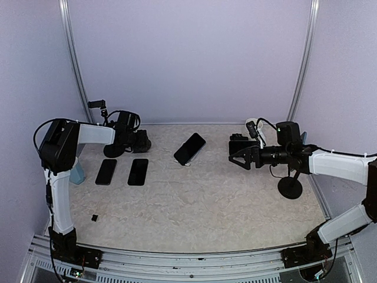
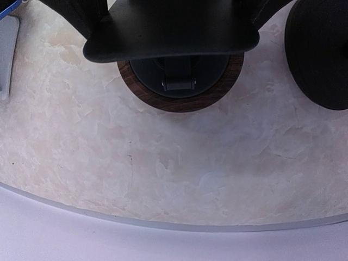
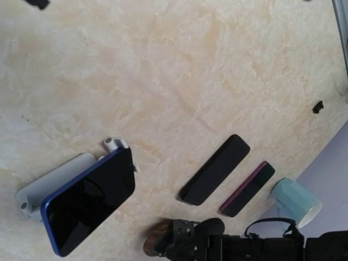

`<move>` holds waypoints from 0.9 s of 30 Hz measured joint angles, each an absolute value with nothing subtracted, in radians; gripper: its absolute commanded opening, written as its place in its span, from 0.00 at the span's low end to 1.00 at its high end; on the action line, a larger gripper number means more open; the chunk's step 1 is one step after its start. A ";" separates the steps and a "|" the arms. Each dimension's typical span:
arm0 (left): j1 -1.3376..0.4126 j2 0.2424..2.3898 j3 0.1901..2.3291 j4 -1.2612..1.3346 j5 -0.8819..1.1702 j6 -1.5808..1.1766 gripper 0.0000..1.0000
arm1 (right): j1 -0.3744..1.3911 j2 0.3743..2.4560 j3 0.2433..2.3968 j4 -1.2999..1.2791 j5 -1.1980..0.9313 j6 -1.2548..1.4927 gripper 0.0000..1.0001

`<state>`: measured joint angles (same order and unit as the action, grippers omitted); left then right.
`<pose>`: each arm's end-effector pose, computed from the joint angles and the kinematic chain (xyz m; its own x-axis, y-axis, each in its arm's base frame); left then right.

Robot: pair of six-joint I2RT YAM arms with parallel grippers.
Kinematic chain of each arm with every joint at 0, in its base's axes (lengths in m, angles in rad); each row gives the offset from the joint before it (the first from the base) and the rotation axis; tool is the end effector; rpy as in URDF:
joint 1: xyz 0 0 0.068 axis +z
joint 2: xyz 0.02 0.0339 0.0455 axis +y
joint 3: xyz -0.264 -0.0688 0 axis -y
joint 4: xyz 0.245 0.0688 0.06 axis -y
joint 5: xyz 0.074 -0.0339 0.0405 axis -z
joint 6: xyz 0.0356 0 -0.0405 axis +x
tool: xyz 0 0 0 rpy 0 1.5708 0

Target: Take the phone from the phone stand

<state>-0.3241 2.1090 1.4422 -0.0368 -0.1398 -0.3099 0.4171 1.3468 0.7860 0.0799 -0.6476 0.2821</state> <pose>0.4455 -0.1444 0.1651 -0.6495 -0.1004 -0.7537 0.0174 0.9890 -0.1467 0.2578 0.1377 0.2440 -0.6323 -0.0373 -0.7739 -0.6623 0.5444 0.5148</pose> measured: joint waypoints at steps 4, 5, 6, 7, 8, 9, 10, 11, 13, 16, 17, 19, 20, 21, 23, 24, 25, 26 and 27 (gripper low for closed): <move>-0.324 2.148 1.476 -0.037 -0.132 -0.301 0.56 | 0.417 1.351 0.786 0.080 -0.648 0.282 1.00; -0.324 2.158 1.485 -0.037 -0.131 -0.299 0.59 | 0.417 1.351 0.786 0.080 -0.648 0.282 1.00; -0.324 2.169 1.494 -0.038 -0.131 -0.296 0.62 | 0.417 1.351 0.786 0.080 -0.648 0.282 1.00; -0.324 2.176 1.497 -0.037 -0.132 -0.292 0.66 | 0.417 1.351 0.786 0.080 -0.647 0.282 1.00; -0.324 2.181 1.498 -0.034 -0.132 -0.289 0.71 | 0.417 1.351 0.786 0.080 -0.647 0.282 1.00; -0.324 2.182 1.499 -0.033 -0.132 -0.287 0.77 | 0.417 1.351 0.786 0.080 -0.647 0.282 1.00; -0.324 2.182 1.499 -0.034 -0.131 -0.286 0.83 | 0.417 1.351 0.786 0.080 -0.647 0.282 1.00; -0.324 2.182 1.499 -0.033 -0.131 -0.285 0.88 | 0.417 1.351 0.786 0.080 -0.647 0.282 1.00; -0.324 2.182 1.499 -0.035 -0.130 -0.284 0.95 | 0.417 1.351 0.786 0.080 -0.647 0.282 1.00; -0.324 2.178 1.498 -0.031 -0.126 -0.281 0.99 | 0.417 1.351 0.786 0.080 -0.647 0.282 1.00; -0.324 2.173 1.494 -0.031 -0.125 -0.281 0.99 | 0.417 1.351 0.786 0.080 -0.648 0.282 1.00; -0.324 2.158 1.487 -0.031 -0.124 -0.281 0.99 | 0.417 1.351 0.786 0.080 -0.648 0.282 1.00; -0.326 2.148 1.484 -0.032 -0.124 -0.280 0.99 | 0.417 1.351 0.786 0.080 -0.649 0.282 1.00; -0.327 2.134 1.480 -0.033 -0.125 -0.280 0.99 | 0.417 1.351 0.786 0.080 -0.649 0.282 1.00; -0.330 2.101 1.476 -0.037 -0.132 -0.279 0.99 | 0.417 1.351 0.786 0.080 -0.650 0.282 1.00; -0.332 2.083 1.474 -0.039 -0.139 -0.278 0.99 | 0.417 1.350 0.786 0.080 -0.650 0.283 1.00; -0.335 2.060 1.473 -0.039 -0.147 -0.273 0.99 | 0.417 1.349 0.786 0.080 -0.651 0.283 1.00; -0.339 2.040 1.473 -0.039 -0.155 -0.270 0.99 | 0.417 1.348 0.786 0.080 -0.651 0.283 1.00; -0.344 2.016 1.473 -0.040 -0.164 -0.265 0.99 | 0.417 1.345 0.786 0.080 -0.651 0.283 1.00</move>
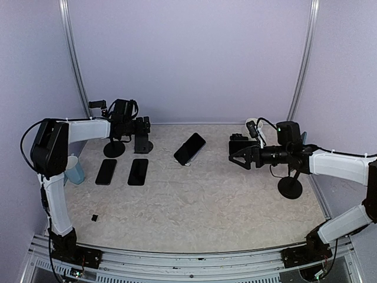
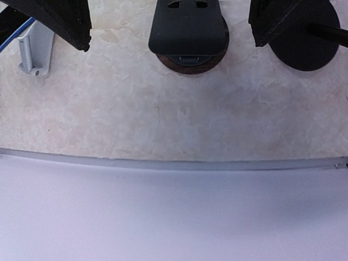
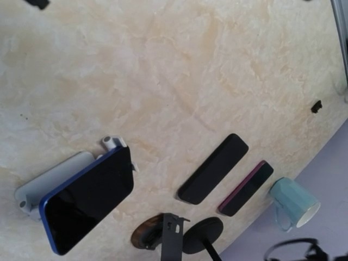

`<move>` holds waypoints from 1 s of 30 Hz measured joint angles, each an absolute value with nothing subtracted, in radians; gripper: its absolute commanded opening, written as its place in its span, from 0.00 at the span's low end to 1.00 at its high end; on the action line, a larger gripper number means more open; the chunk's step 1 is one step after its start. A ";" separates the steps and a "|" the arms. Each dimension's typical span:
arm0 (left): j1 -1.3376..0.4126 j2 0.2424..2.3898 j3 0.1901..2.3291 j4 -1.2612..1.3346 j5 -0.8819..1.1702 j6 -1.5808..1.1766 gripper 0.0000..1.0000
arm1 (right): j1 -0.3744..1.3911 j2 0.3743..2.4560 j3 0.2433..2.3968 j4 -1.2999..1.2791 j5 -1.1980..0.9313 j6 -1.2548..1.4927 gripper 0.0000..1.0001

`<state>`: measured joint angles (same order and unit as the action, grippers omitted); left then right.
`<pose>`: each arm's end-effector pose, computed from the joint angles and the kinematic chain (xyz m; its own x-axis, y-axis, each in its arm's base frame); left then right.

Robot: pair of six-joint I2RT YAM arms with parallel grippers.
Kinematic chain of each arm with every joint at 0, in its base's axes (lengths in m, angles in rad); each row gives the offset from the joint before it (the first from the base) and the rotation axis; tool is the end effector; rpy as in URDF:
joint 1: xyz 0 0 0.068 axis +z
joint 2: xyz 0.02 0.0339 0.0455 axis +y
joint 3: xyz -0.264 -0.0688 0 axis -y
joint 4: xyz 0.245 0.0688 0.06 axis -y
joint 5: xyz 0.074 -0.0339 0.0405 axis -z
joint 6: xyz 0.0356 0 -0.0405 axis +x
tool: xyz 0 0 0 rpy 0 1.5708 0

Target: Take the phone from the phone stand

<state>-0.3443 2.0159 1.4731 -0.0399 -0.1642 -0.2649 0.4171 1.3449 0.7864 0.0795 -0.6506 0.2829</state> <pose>0.4402 -0.1517 0.2166 -0.5535 -0.0759 -0.8294 0.0618 0.9894 -0.1318 0.2575 0.1377 0.2447 -0.6318 -0.0370 -0.7743 -0.6638 0.5416 0.5158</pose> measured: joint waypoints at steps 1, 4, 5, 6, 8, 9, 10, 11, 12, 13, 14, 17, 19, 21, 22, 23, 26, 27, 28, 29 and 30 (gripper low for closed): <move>-0.350 1.993 1.473 -0.040 -0.172 -0.261 0.99 | 0.417 1.343 0.786 0.080 -0.651 0.283 1.00; -0.371 1.926 1.467 -0.038 -0.193 -0.248 0.99 | 0.417 1.330 0.786 0.079 -0.651 0.282 1.00; -0.379 1.903 1.460 -0.037 -0.197 -0.243 0.99 | 0.417 1.325 0.786 0.079 -0.650 0.282 1.00; -0.387 1.882 1.449 -0.035 -0.199 -0.236 0.99 | 0.417 1.322 0.786 0.078 -0.650 0.282 1.00; -0.401 1.841 1.416 -0.025 -0.191 -0.220 0.99 | 0.417 1.313 0.786 0.074 -0.650 0.282 1.00; -0.407 1.826 1.401 -0.023 -0.186 -0.211 0.99 | 0.417 1.310 0.786 0.073 -0.650 0.282 1.00; -0.414 1.808 1.379 -0.011 -0.174 -0.194 0.99 | 0.417 1.306 0.786 0.072 -0.649 0.282 1.00; -0.423 1.791 1.354 -0.001 -0.156 -0.175 0.99 | 0.417 1.303 0.786 0.072 -0.649 0.282 1.00; -0.431 1.778 1.334 0.009 -0.145 -0.160 0.99 | 0.417 1.298 0.786 0.072 -0.649 0.282 1.00; -0.443 1.766 1.313 0.019 -0.130 -0.141 0.99 | 0.417 1.294 0.786 0.072 -0.649 0.282 1.00; -0.456 1.757 1.293 0.032 -0.111 -0.121 0.99 | 0.417 1.290 0.786 0.072 -0.649 0.282 1.00; -0.494 1.749 1.256 0.063 -0.046 -0.064 0.99 | 0.417 1.285 0.786 0.072 -0.649 0.282 1.00; -0.515 1.752 1.251 0.068 0.002 -0.031 0.99 | 0.417 1.285 0.786 0.072 -0.650 0.282 1.00; -0.531 1.758 1.252 0.080 0.037 -0.009 0.99 | 0.417 1.285 0.786 0.072 -0.649 0.282 1.00; -0.541 1.766 1.255 0.083 0.050 0.006 0.99 | 0.417 1.285 0.786 0.072 -0.650 0.282 1.00; -0.550 1.779 1.264 0.082 0.058 0.017 0.99 | 0.417 1.284 0.786 0.072 -0.649 0.282 1.00; -0.580 1.848 1.317 0.075 0.059 0.049 0.99 | 0.417 1.284 0.786 0.072 -0.649 0.282 1.00; -0.592 1.877 1.342 0.070 0.054 0.056 0.99 | 0.417 1.284 0.786 0.072 -0.649 0.282 1.00; -0.604 1.905 1.364 0.063 0.050 0.062 0.99 | 0.417 1.284 0.786 0.072 -0.648 0.282 1.00; -0.616 1.934 1.390 0.050 0.044 0.068 0.99 | 0.417 1.284 0.785 0.072 -0.648 0.282 1.00; -0.628 1.961 1.413 0.040 0.041 0.073 0.99 | 0.417 1.284 0.784 0.073 -0.647 0.282 1.00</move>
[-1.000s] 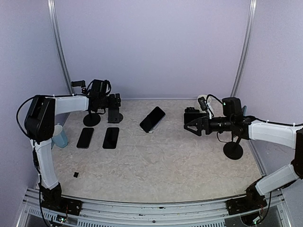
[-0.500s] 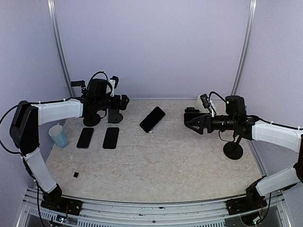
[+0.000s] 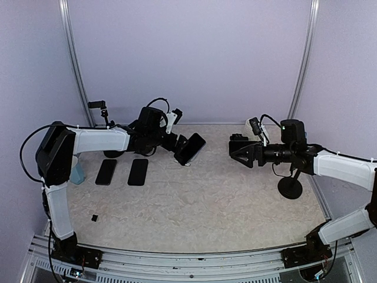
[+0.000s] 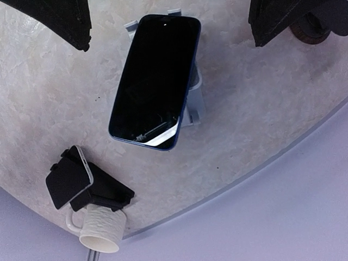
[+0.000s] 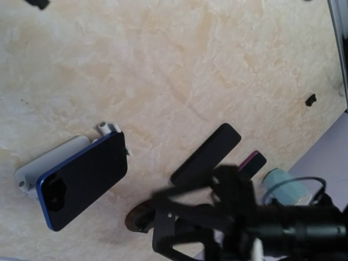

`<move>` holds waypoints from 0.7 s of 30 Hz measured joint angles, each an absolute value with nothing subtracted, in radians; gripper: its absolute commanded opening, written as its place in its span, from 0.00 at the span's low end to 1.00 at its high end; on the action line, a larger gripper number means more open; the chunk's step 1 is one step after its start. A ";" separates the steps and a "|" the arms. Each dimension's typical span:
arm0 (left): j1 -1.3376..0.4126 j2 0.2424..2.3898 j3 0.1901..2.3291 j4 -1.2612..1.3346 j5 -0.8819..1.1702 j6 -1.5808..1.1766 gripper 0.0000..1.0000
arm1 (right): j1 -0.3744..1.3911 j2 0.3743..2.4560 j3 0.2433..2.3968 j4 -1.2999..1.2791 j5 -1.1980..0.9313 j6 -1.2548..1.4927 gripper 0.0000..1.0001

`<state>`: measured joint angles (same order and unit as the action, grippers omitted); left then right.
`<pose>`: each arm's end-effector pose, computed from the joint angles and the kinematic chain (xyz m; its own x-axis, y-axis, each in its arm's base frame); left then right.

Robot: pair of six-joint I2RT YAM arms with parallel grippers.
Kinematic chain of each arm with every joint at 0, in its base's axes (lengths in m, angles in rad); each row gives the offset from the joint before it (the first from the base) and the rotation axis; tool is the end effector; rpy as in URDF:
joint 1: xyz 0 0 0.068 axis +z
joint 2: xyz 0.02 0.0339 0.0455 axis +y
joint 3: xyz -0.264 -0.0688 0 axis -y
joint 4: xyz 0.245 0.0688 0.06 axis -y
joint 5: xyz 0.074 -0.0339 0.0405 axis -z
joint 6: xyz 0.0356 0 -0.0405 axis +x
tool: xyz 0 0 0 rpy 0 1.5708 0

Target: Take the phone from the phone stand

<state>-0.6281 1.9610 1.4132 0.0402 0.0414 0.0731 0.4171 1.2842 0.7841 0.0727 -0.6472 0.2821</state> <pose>0.3686 -0.2695 0.2280 -0.3472 0.3424 -0.8730 0.6435 0.7642 0.0438 0.2494 0.1340 0.2595 -0.5936 -0.0201 -0.8045 -0.6868 0.5338 0.4934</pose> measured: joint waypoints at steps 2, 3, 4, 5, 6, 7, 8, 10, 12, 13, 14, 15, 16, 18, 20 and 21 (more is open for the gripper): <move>-0.648 2.004 1.452 0.015 0.037 0.081 0.99 | 0.417 1.284 0.780 0.073 -0.647 0.282 1.00; -0.657 2.022 1.468 0.008 0.033 0.085 0.99 | 0.417 1.284 0.778 0.072 -0.647 0.282 1.00; -0.667 2.040 1.484 0.001 0.025 0.090 0.99 | 0.417 1.284 0.776 0.072 -0.647 0.282 1.00; -0.673 2.053 1.496 -0.006 0.019 0.094 0.99 | 0.417 1.284 0.775 0.072 -0.647 0.282 1.00; -0.681 2.068 1.512 -0.015 0.012 0.099 0.99 | 0.417 1.284 0.775 0.072 -0.647 0.282 1.00; -0.688 2.084 1.529 -0.023 0.002 0.103 0.99 | 0.417 1.284 0.775 0.073 -0.647 0.282 1.00; -0.693 2.098 1.547 -0.033 -0.008 0.107 0.99 | 0.417 1.284 0.775 0.073 -0.647 0.282 1.00; -0.700 2.123 1.574 -0.044 -0.024 0.113 0.99 | 0.417 1.284 0.774 0.072 -0.646 0.282 1.00; -0.704 2.146 1.596 -0.050 -0.041 0.121 0.99 | 0.417 1.284 0.773 0.072 -0.646 0.282 1.00; -0.705 2.155 1.604 -0.053 -0.049 0.124 0.99 | 0.417 1.284 0.773 0.072 -0.646 0.281 1.00; -0.706 2.164 1.612 -0.060 -0.057 0.128 0.99 | 0.417 1.284 0.773 0.072 -0.646 0.281 1.00; -0.706 2.173 1.621 -0.066 -0.064 0.131 0.99 | 0.417 1.284 0.773 0.072 -0.646 0.281 1.00; -0.706 2.183 1.633 -0.075 -0.068 0.133 0.99 | 0.417 1.284 0.773 0.072 -0.646 0.280 1.00; -0.706 2.205 1.660 -0.091 -0.076 0.138 0.99 | 0.417 1.284 0.773 0.072 -0.646 0.279 1.00; -0.706 2.223 1.678 -0.099 -0.081 0.140 0.99 | 0.417 1.284 0.773 0.073 -0.646 0.279 1.00; -0.706 2.230 1.682 -0.101 -0.083 0.141 0.99 | 0.417 1.284 0.773 0.073 -0.646 0.279 1.00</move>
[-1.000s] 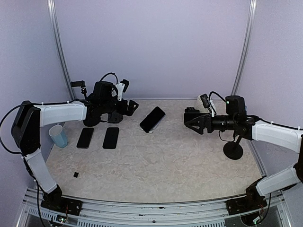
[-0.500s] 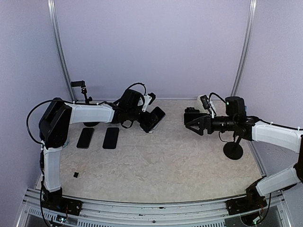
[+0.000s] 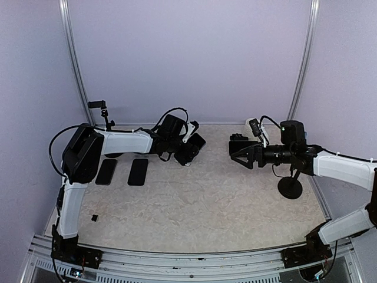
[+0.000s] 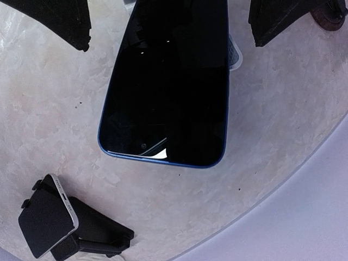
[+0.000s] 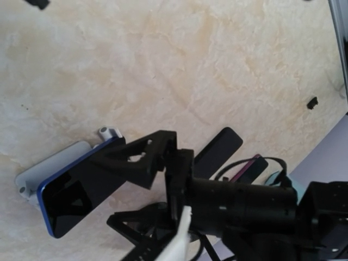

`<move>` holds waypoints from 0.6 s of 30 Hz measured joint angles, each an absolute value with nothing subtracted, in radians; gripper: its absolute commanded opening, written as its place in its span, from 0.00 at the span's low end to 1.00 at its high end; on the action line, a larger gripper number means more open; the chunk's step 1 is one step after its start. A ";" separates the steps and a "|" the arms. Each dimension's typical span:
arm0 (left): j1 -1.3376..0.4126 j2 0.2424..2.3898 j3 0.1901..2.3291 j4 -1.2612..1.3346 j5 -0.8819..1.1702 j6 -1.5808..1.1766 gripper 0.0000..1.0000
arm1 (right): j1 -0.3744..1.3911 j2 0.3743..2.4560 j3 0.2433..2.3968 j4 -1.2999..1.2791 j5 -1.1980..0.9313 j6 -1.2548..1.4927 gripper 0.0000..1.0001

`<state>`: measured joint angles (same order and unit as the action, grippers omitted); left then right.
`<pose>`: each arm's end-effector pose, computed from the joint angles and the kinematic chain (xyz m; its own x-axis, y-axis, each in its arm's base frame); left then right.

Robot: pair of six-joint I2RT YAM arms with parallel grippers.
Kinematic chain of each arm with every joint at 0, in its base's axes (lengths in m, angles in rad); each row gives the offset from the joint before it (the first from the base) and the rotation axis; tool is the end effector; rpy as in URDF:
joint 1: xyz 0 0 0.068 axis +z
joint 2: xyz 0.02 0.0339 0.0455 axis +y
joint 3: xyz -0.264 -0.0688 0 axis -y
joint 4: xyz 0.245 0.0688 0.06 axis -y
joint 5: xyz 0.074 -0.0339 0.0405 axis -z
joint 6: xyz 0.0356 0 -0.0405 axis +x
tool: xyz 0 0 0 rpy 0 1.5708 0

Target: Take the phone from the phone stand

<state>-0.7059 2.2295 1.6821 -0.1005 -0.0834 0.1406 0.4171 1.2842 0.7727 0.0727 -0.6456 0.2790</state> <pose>0.3895 -0.3281 0.1799 -0.3713 0.5000 -0.7824 0.6544 0.7387 0.1615 0.2483 0.1335 0.2556 -0.5997 -0.0251 -0.7999 -0.6828 0.5373 0.4950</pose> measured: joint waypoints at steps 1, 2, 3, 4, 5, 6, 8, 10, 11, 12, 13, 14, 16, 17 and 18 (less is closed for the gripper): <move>-0.706 2.236 1.687 -0.107 -0.084 0.141 0.99 | 0.417 1.284 0.773 0.073 -0.646 0.279 1.00; -0.706 2.241 1.692 -0.109 -0.085 0.141 0.99 | 0.417 1.284 0.773 0.073 -0.646 0.279 1.00; -0.706 2.248 1.698 -0.113 -0.086 0.141 0.99 | 0.417 1.284 0.773 0.072 -0.646 0.279 1.00; -0.706 2.255 1.706 -0.119 -0.087 0.142 0.99 | 0.417 1.284 0.773 0.072 -0.646 0.278 1.00; -0.706 2.262 1.712 -0.122 -0.088 0.142 0.99 | 0.417 1.284 0.773 0.073 -0.646 0.278 1.00; -0.706 2.271 1.720 -0.127 -0.089 0.142 0.99 | 0.417 1.284 0.773 0.072 -0.646 0.278 1.00; -0.706 2.284 1.732 -0.131 -0.090 0.141 0.99 | 0.417 1.284 0.773 0.072 -0.646 0.278 1.00; -0.701 2.298 1.745 -0.137 -0.091 0.141 0.99 | 0.417 1.284 0.773 0.073 -0.646 0.278 1.00; -0.700 2.302 1.748 -0.141 -0.091 0.140 0.99 | 0.417 1.284 0.773 0.072 -0.646 0.278 1.00; -0.698 2.307 1.754 -0.146 -0.089 0.139 0.99 | 0.417 1.284 0.773 0.072 -0.646 0.278 1.00; -0.695 2.311 1.758 -0.148 -0.087 0.139 0.99 | 0.417 1.284 0.773 0.072 -0.646 0.278 1.00; -0.692 2.315 1.760 -0.149 -0.086 0.139 0.99 | 0.417 1.284 0.773 0.072 -0.646 0.278 1.00; -0.685 2.319 1.760 -0.151 -0.085 0.136 0.99 | 0.417 1.285 0.773 0.072 -0.646 0.278 1.00; -0.680 2.322 1.760 -0.151 -0.084 0.134 0.98 | 0.417 1.285 0.773 0.072 -0.646 0.278 1.00; -0.676 2.324 1.760 -0.151 -0.076 0.131 0.97 | 0.417 1.285 0.773 0.072 -0.646 0.278 1.00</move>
<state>-0.6762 2.3241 1.7599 -0.1509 -0.0765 0.1314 0.4171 1.2846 0.7727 0.0723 -0.6460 0.2779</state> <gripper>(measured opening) 0.988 0.999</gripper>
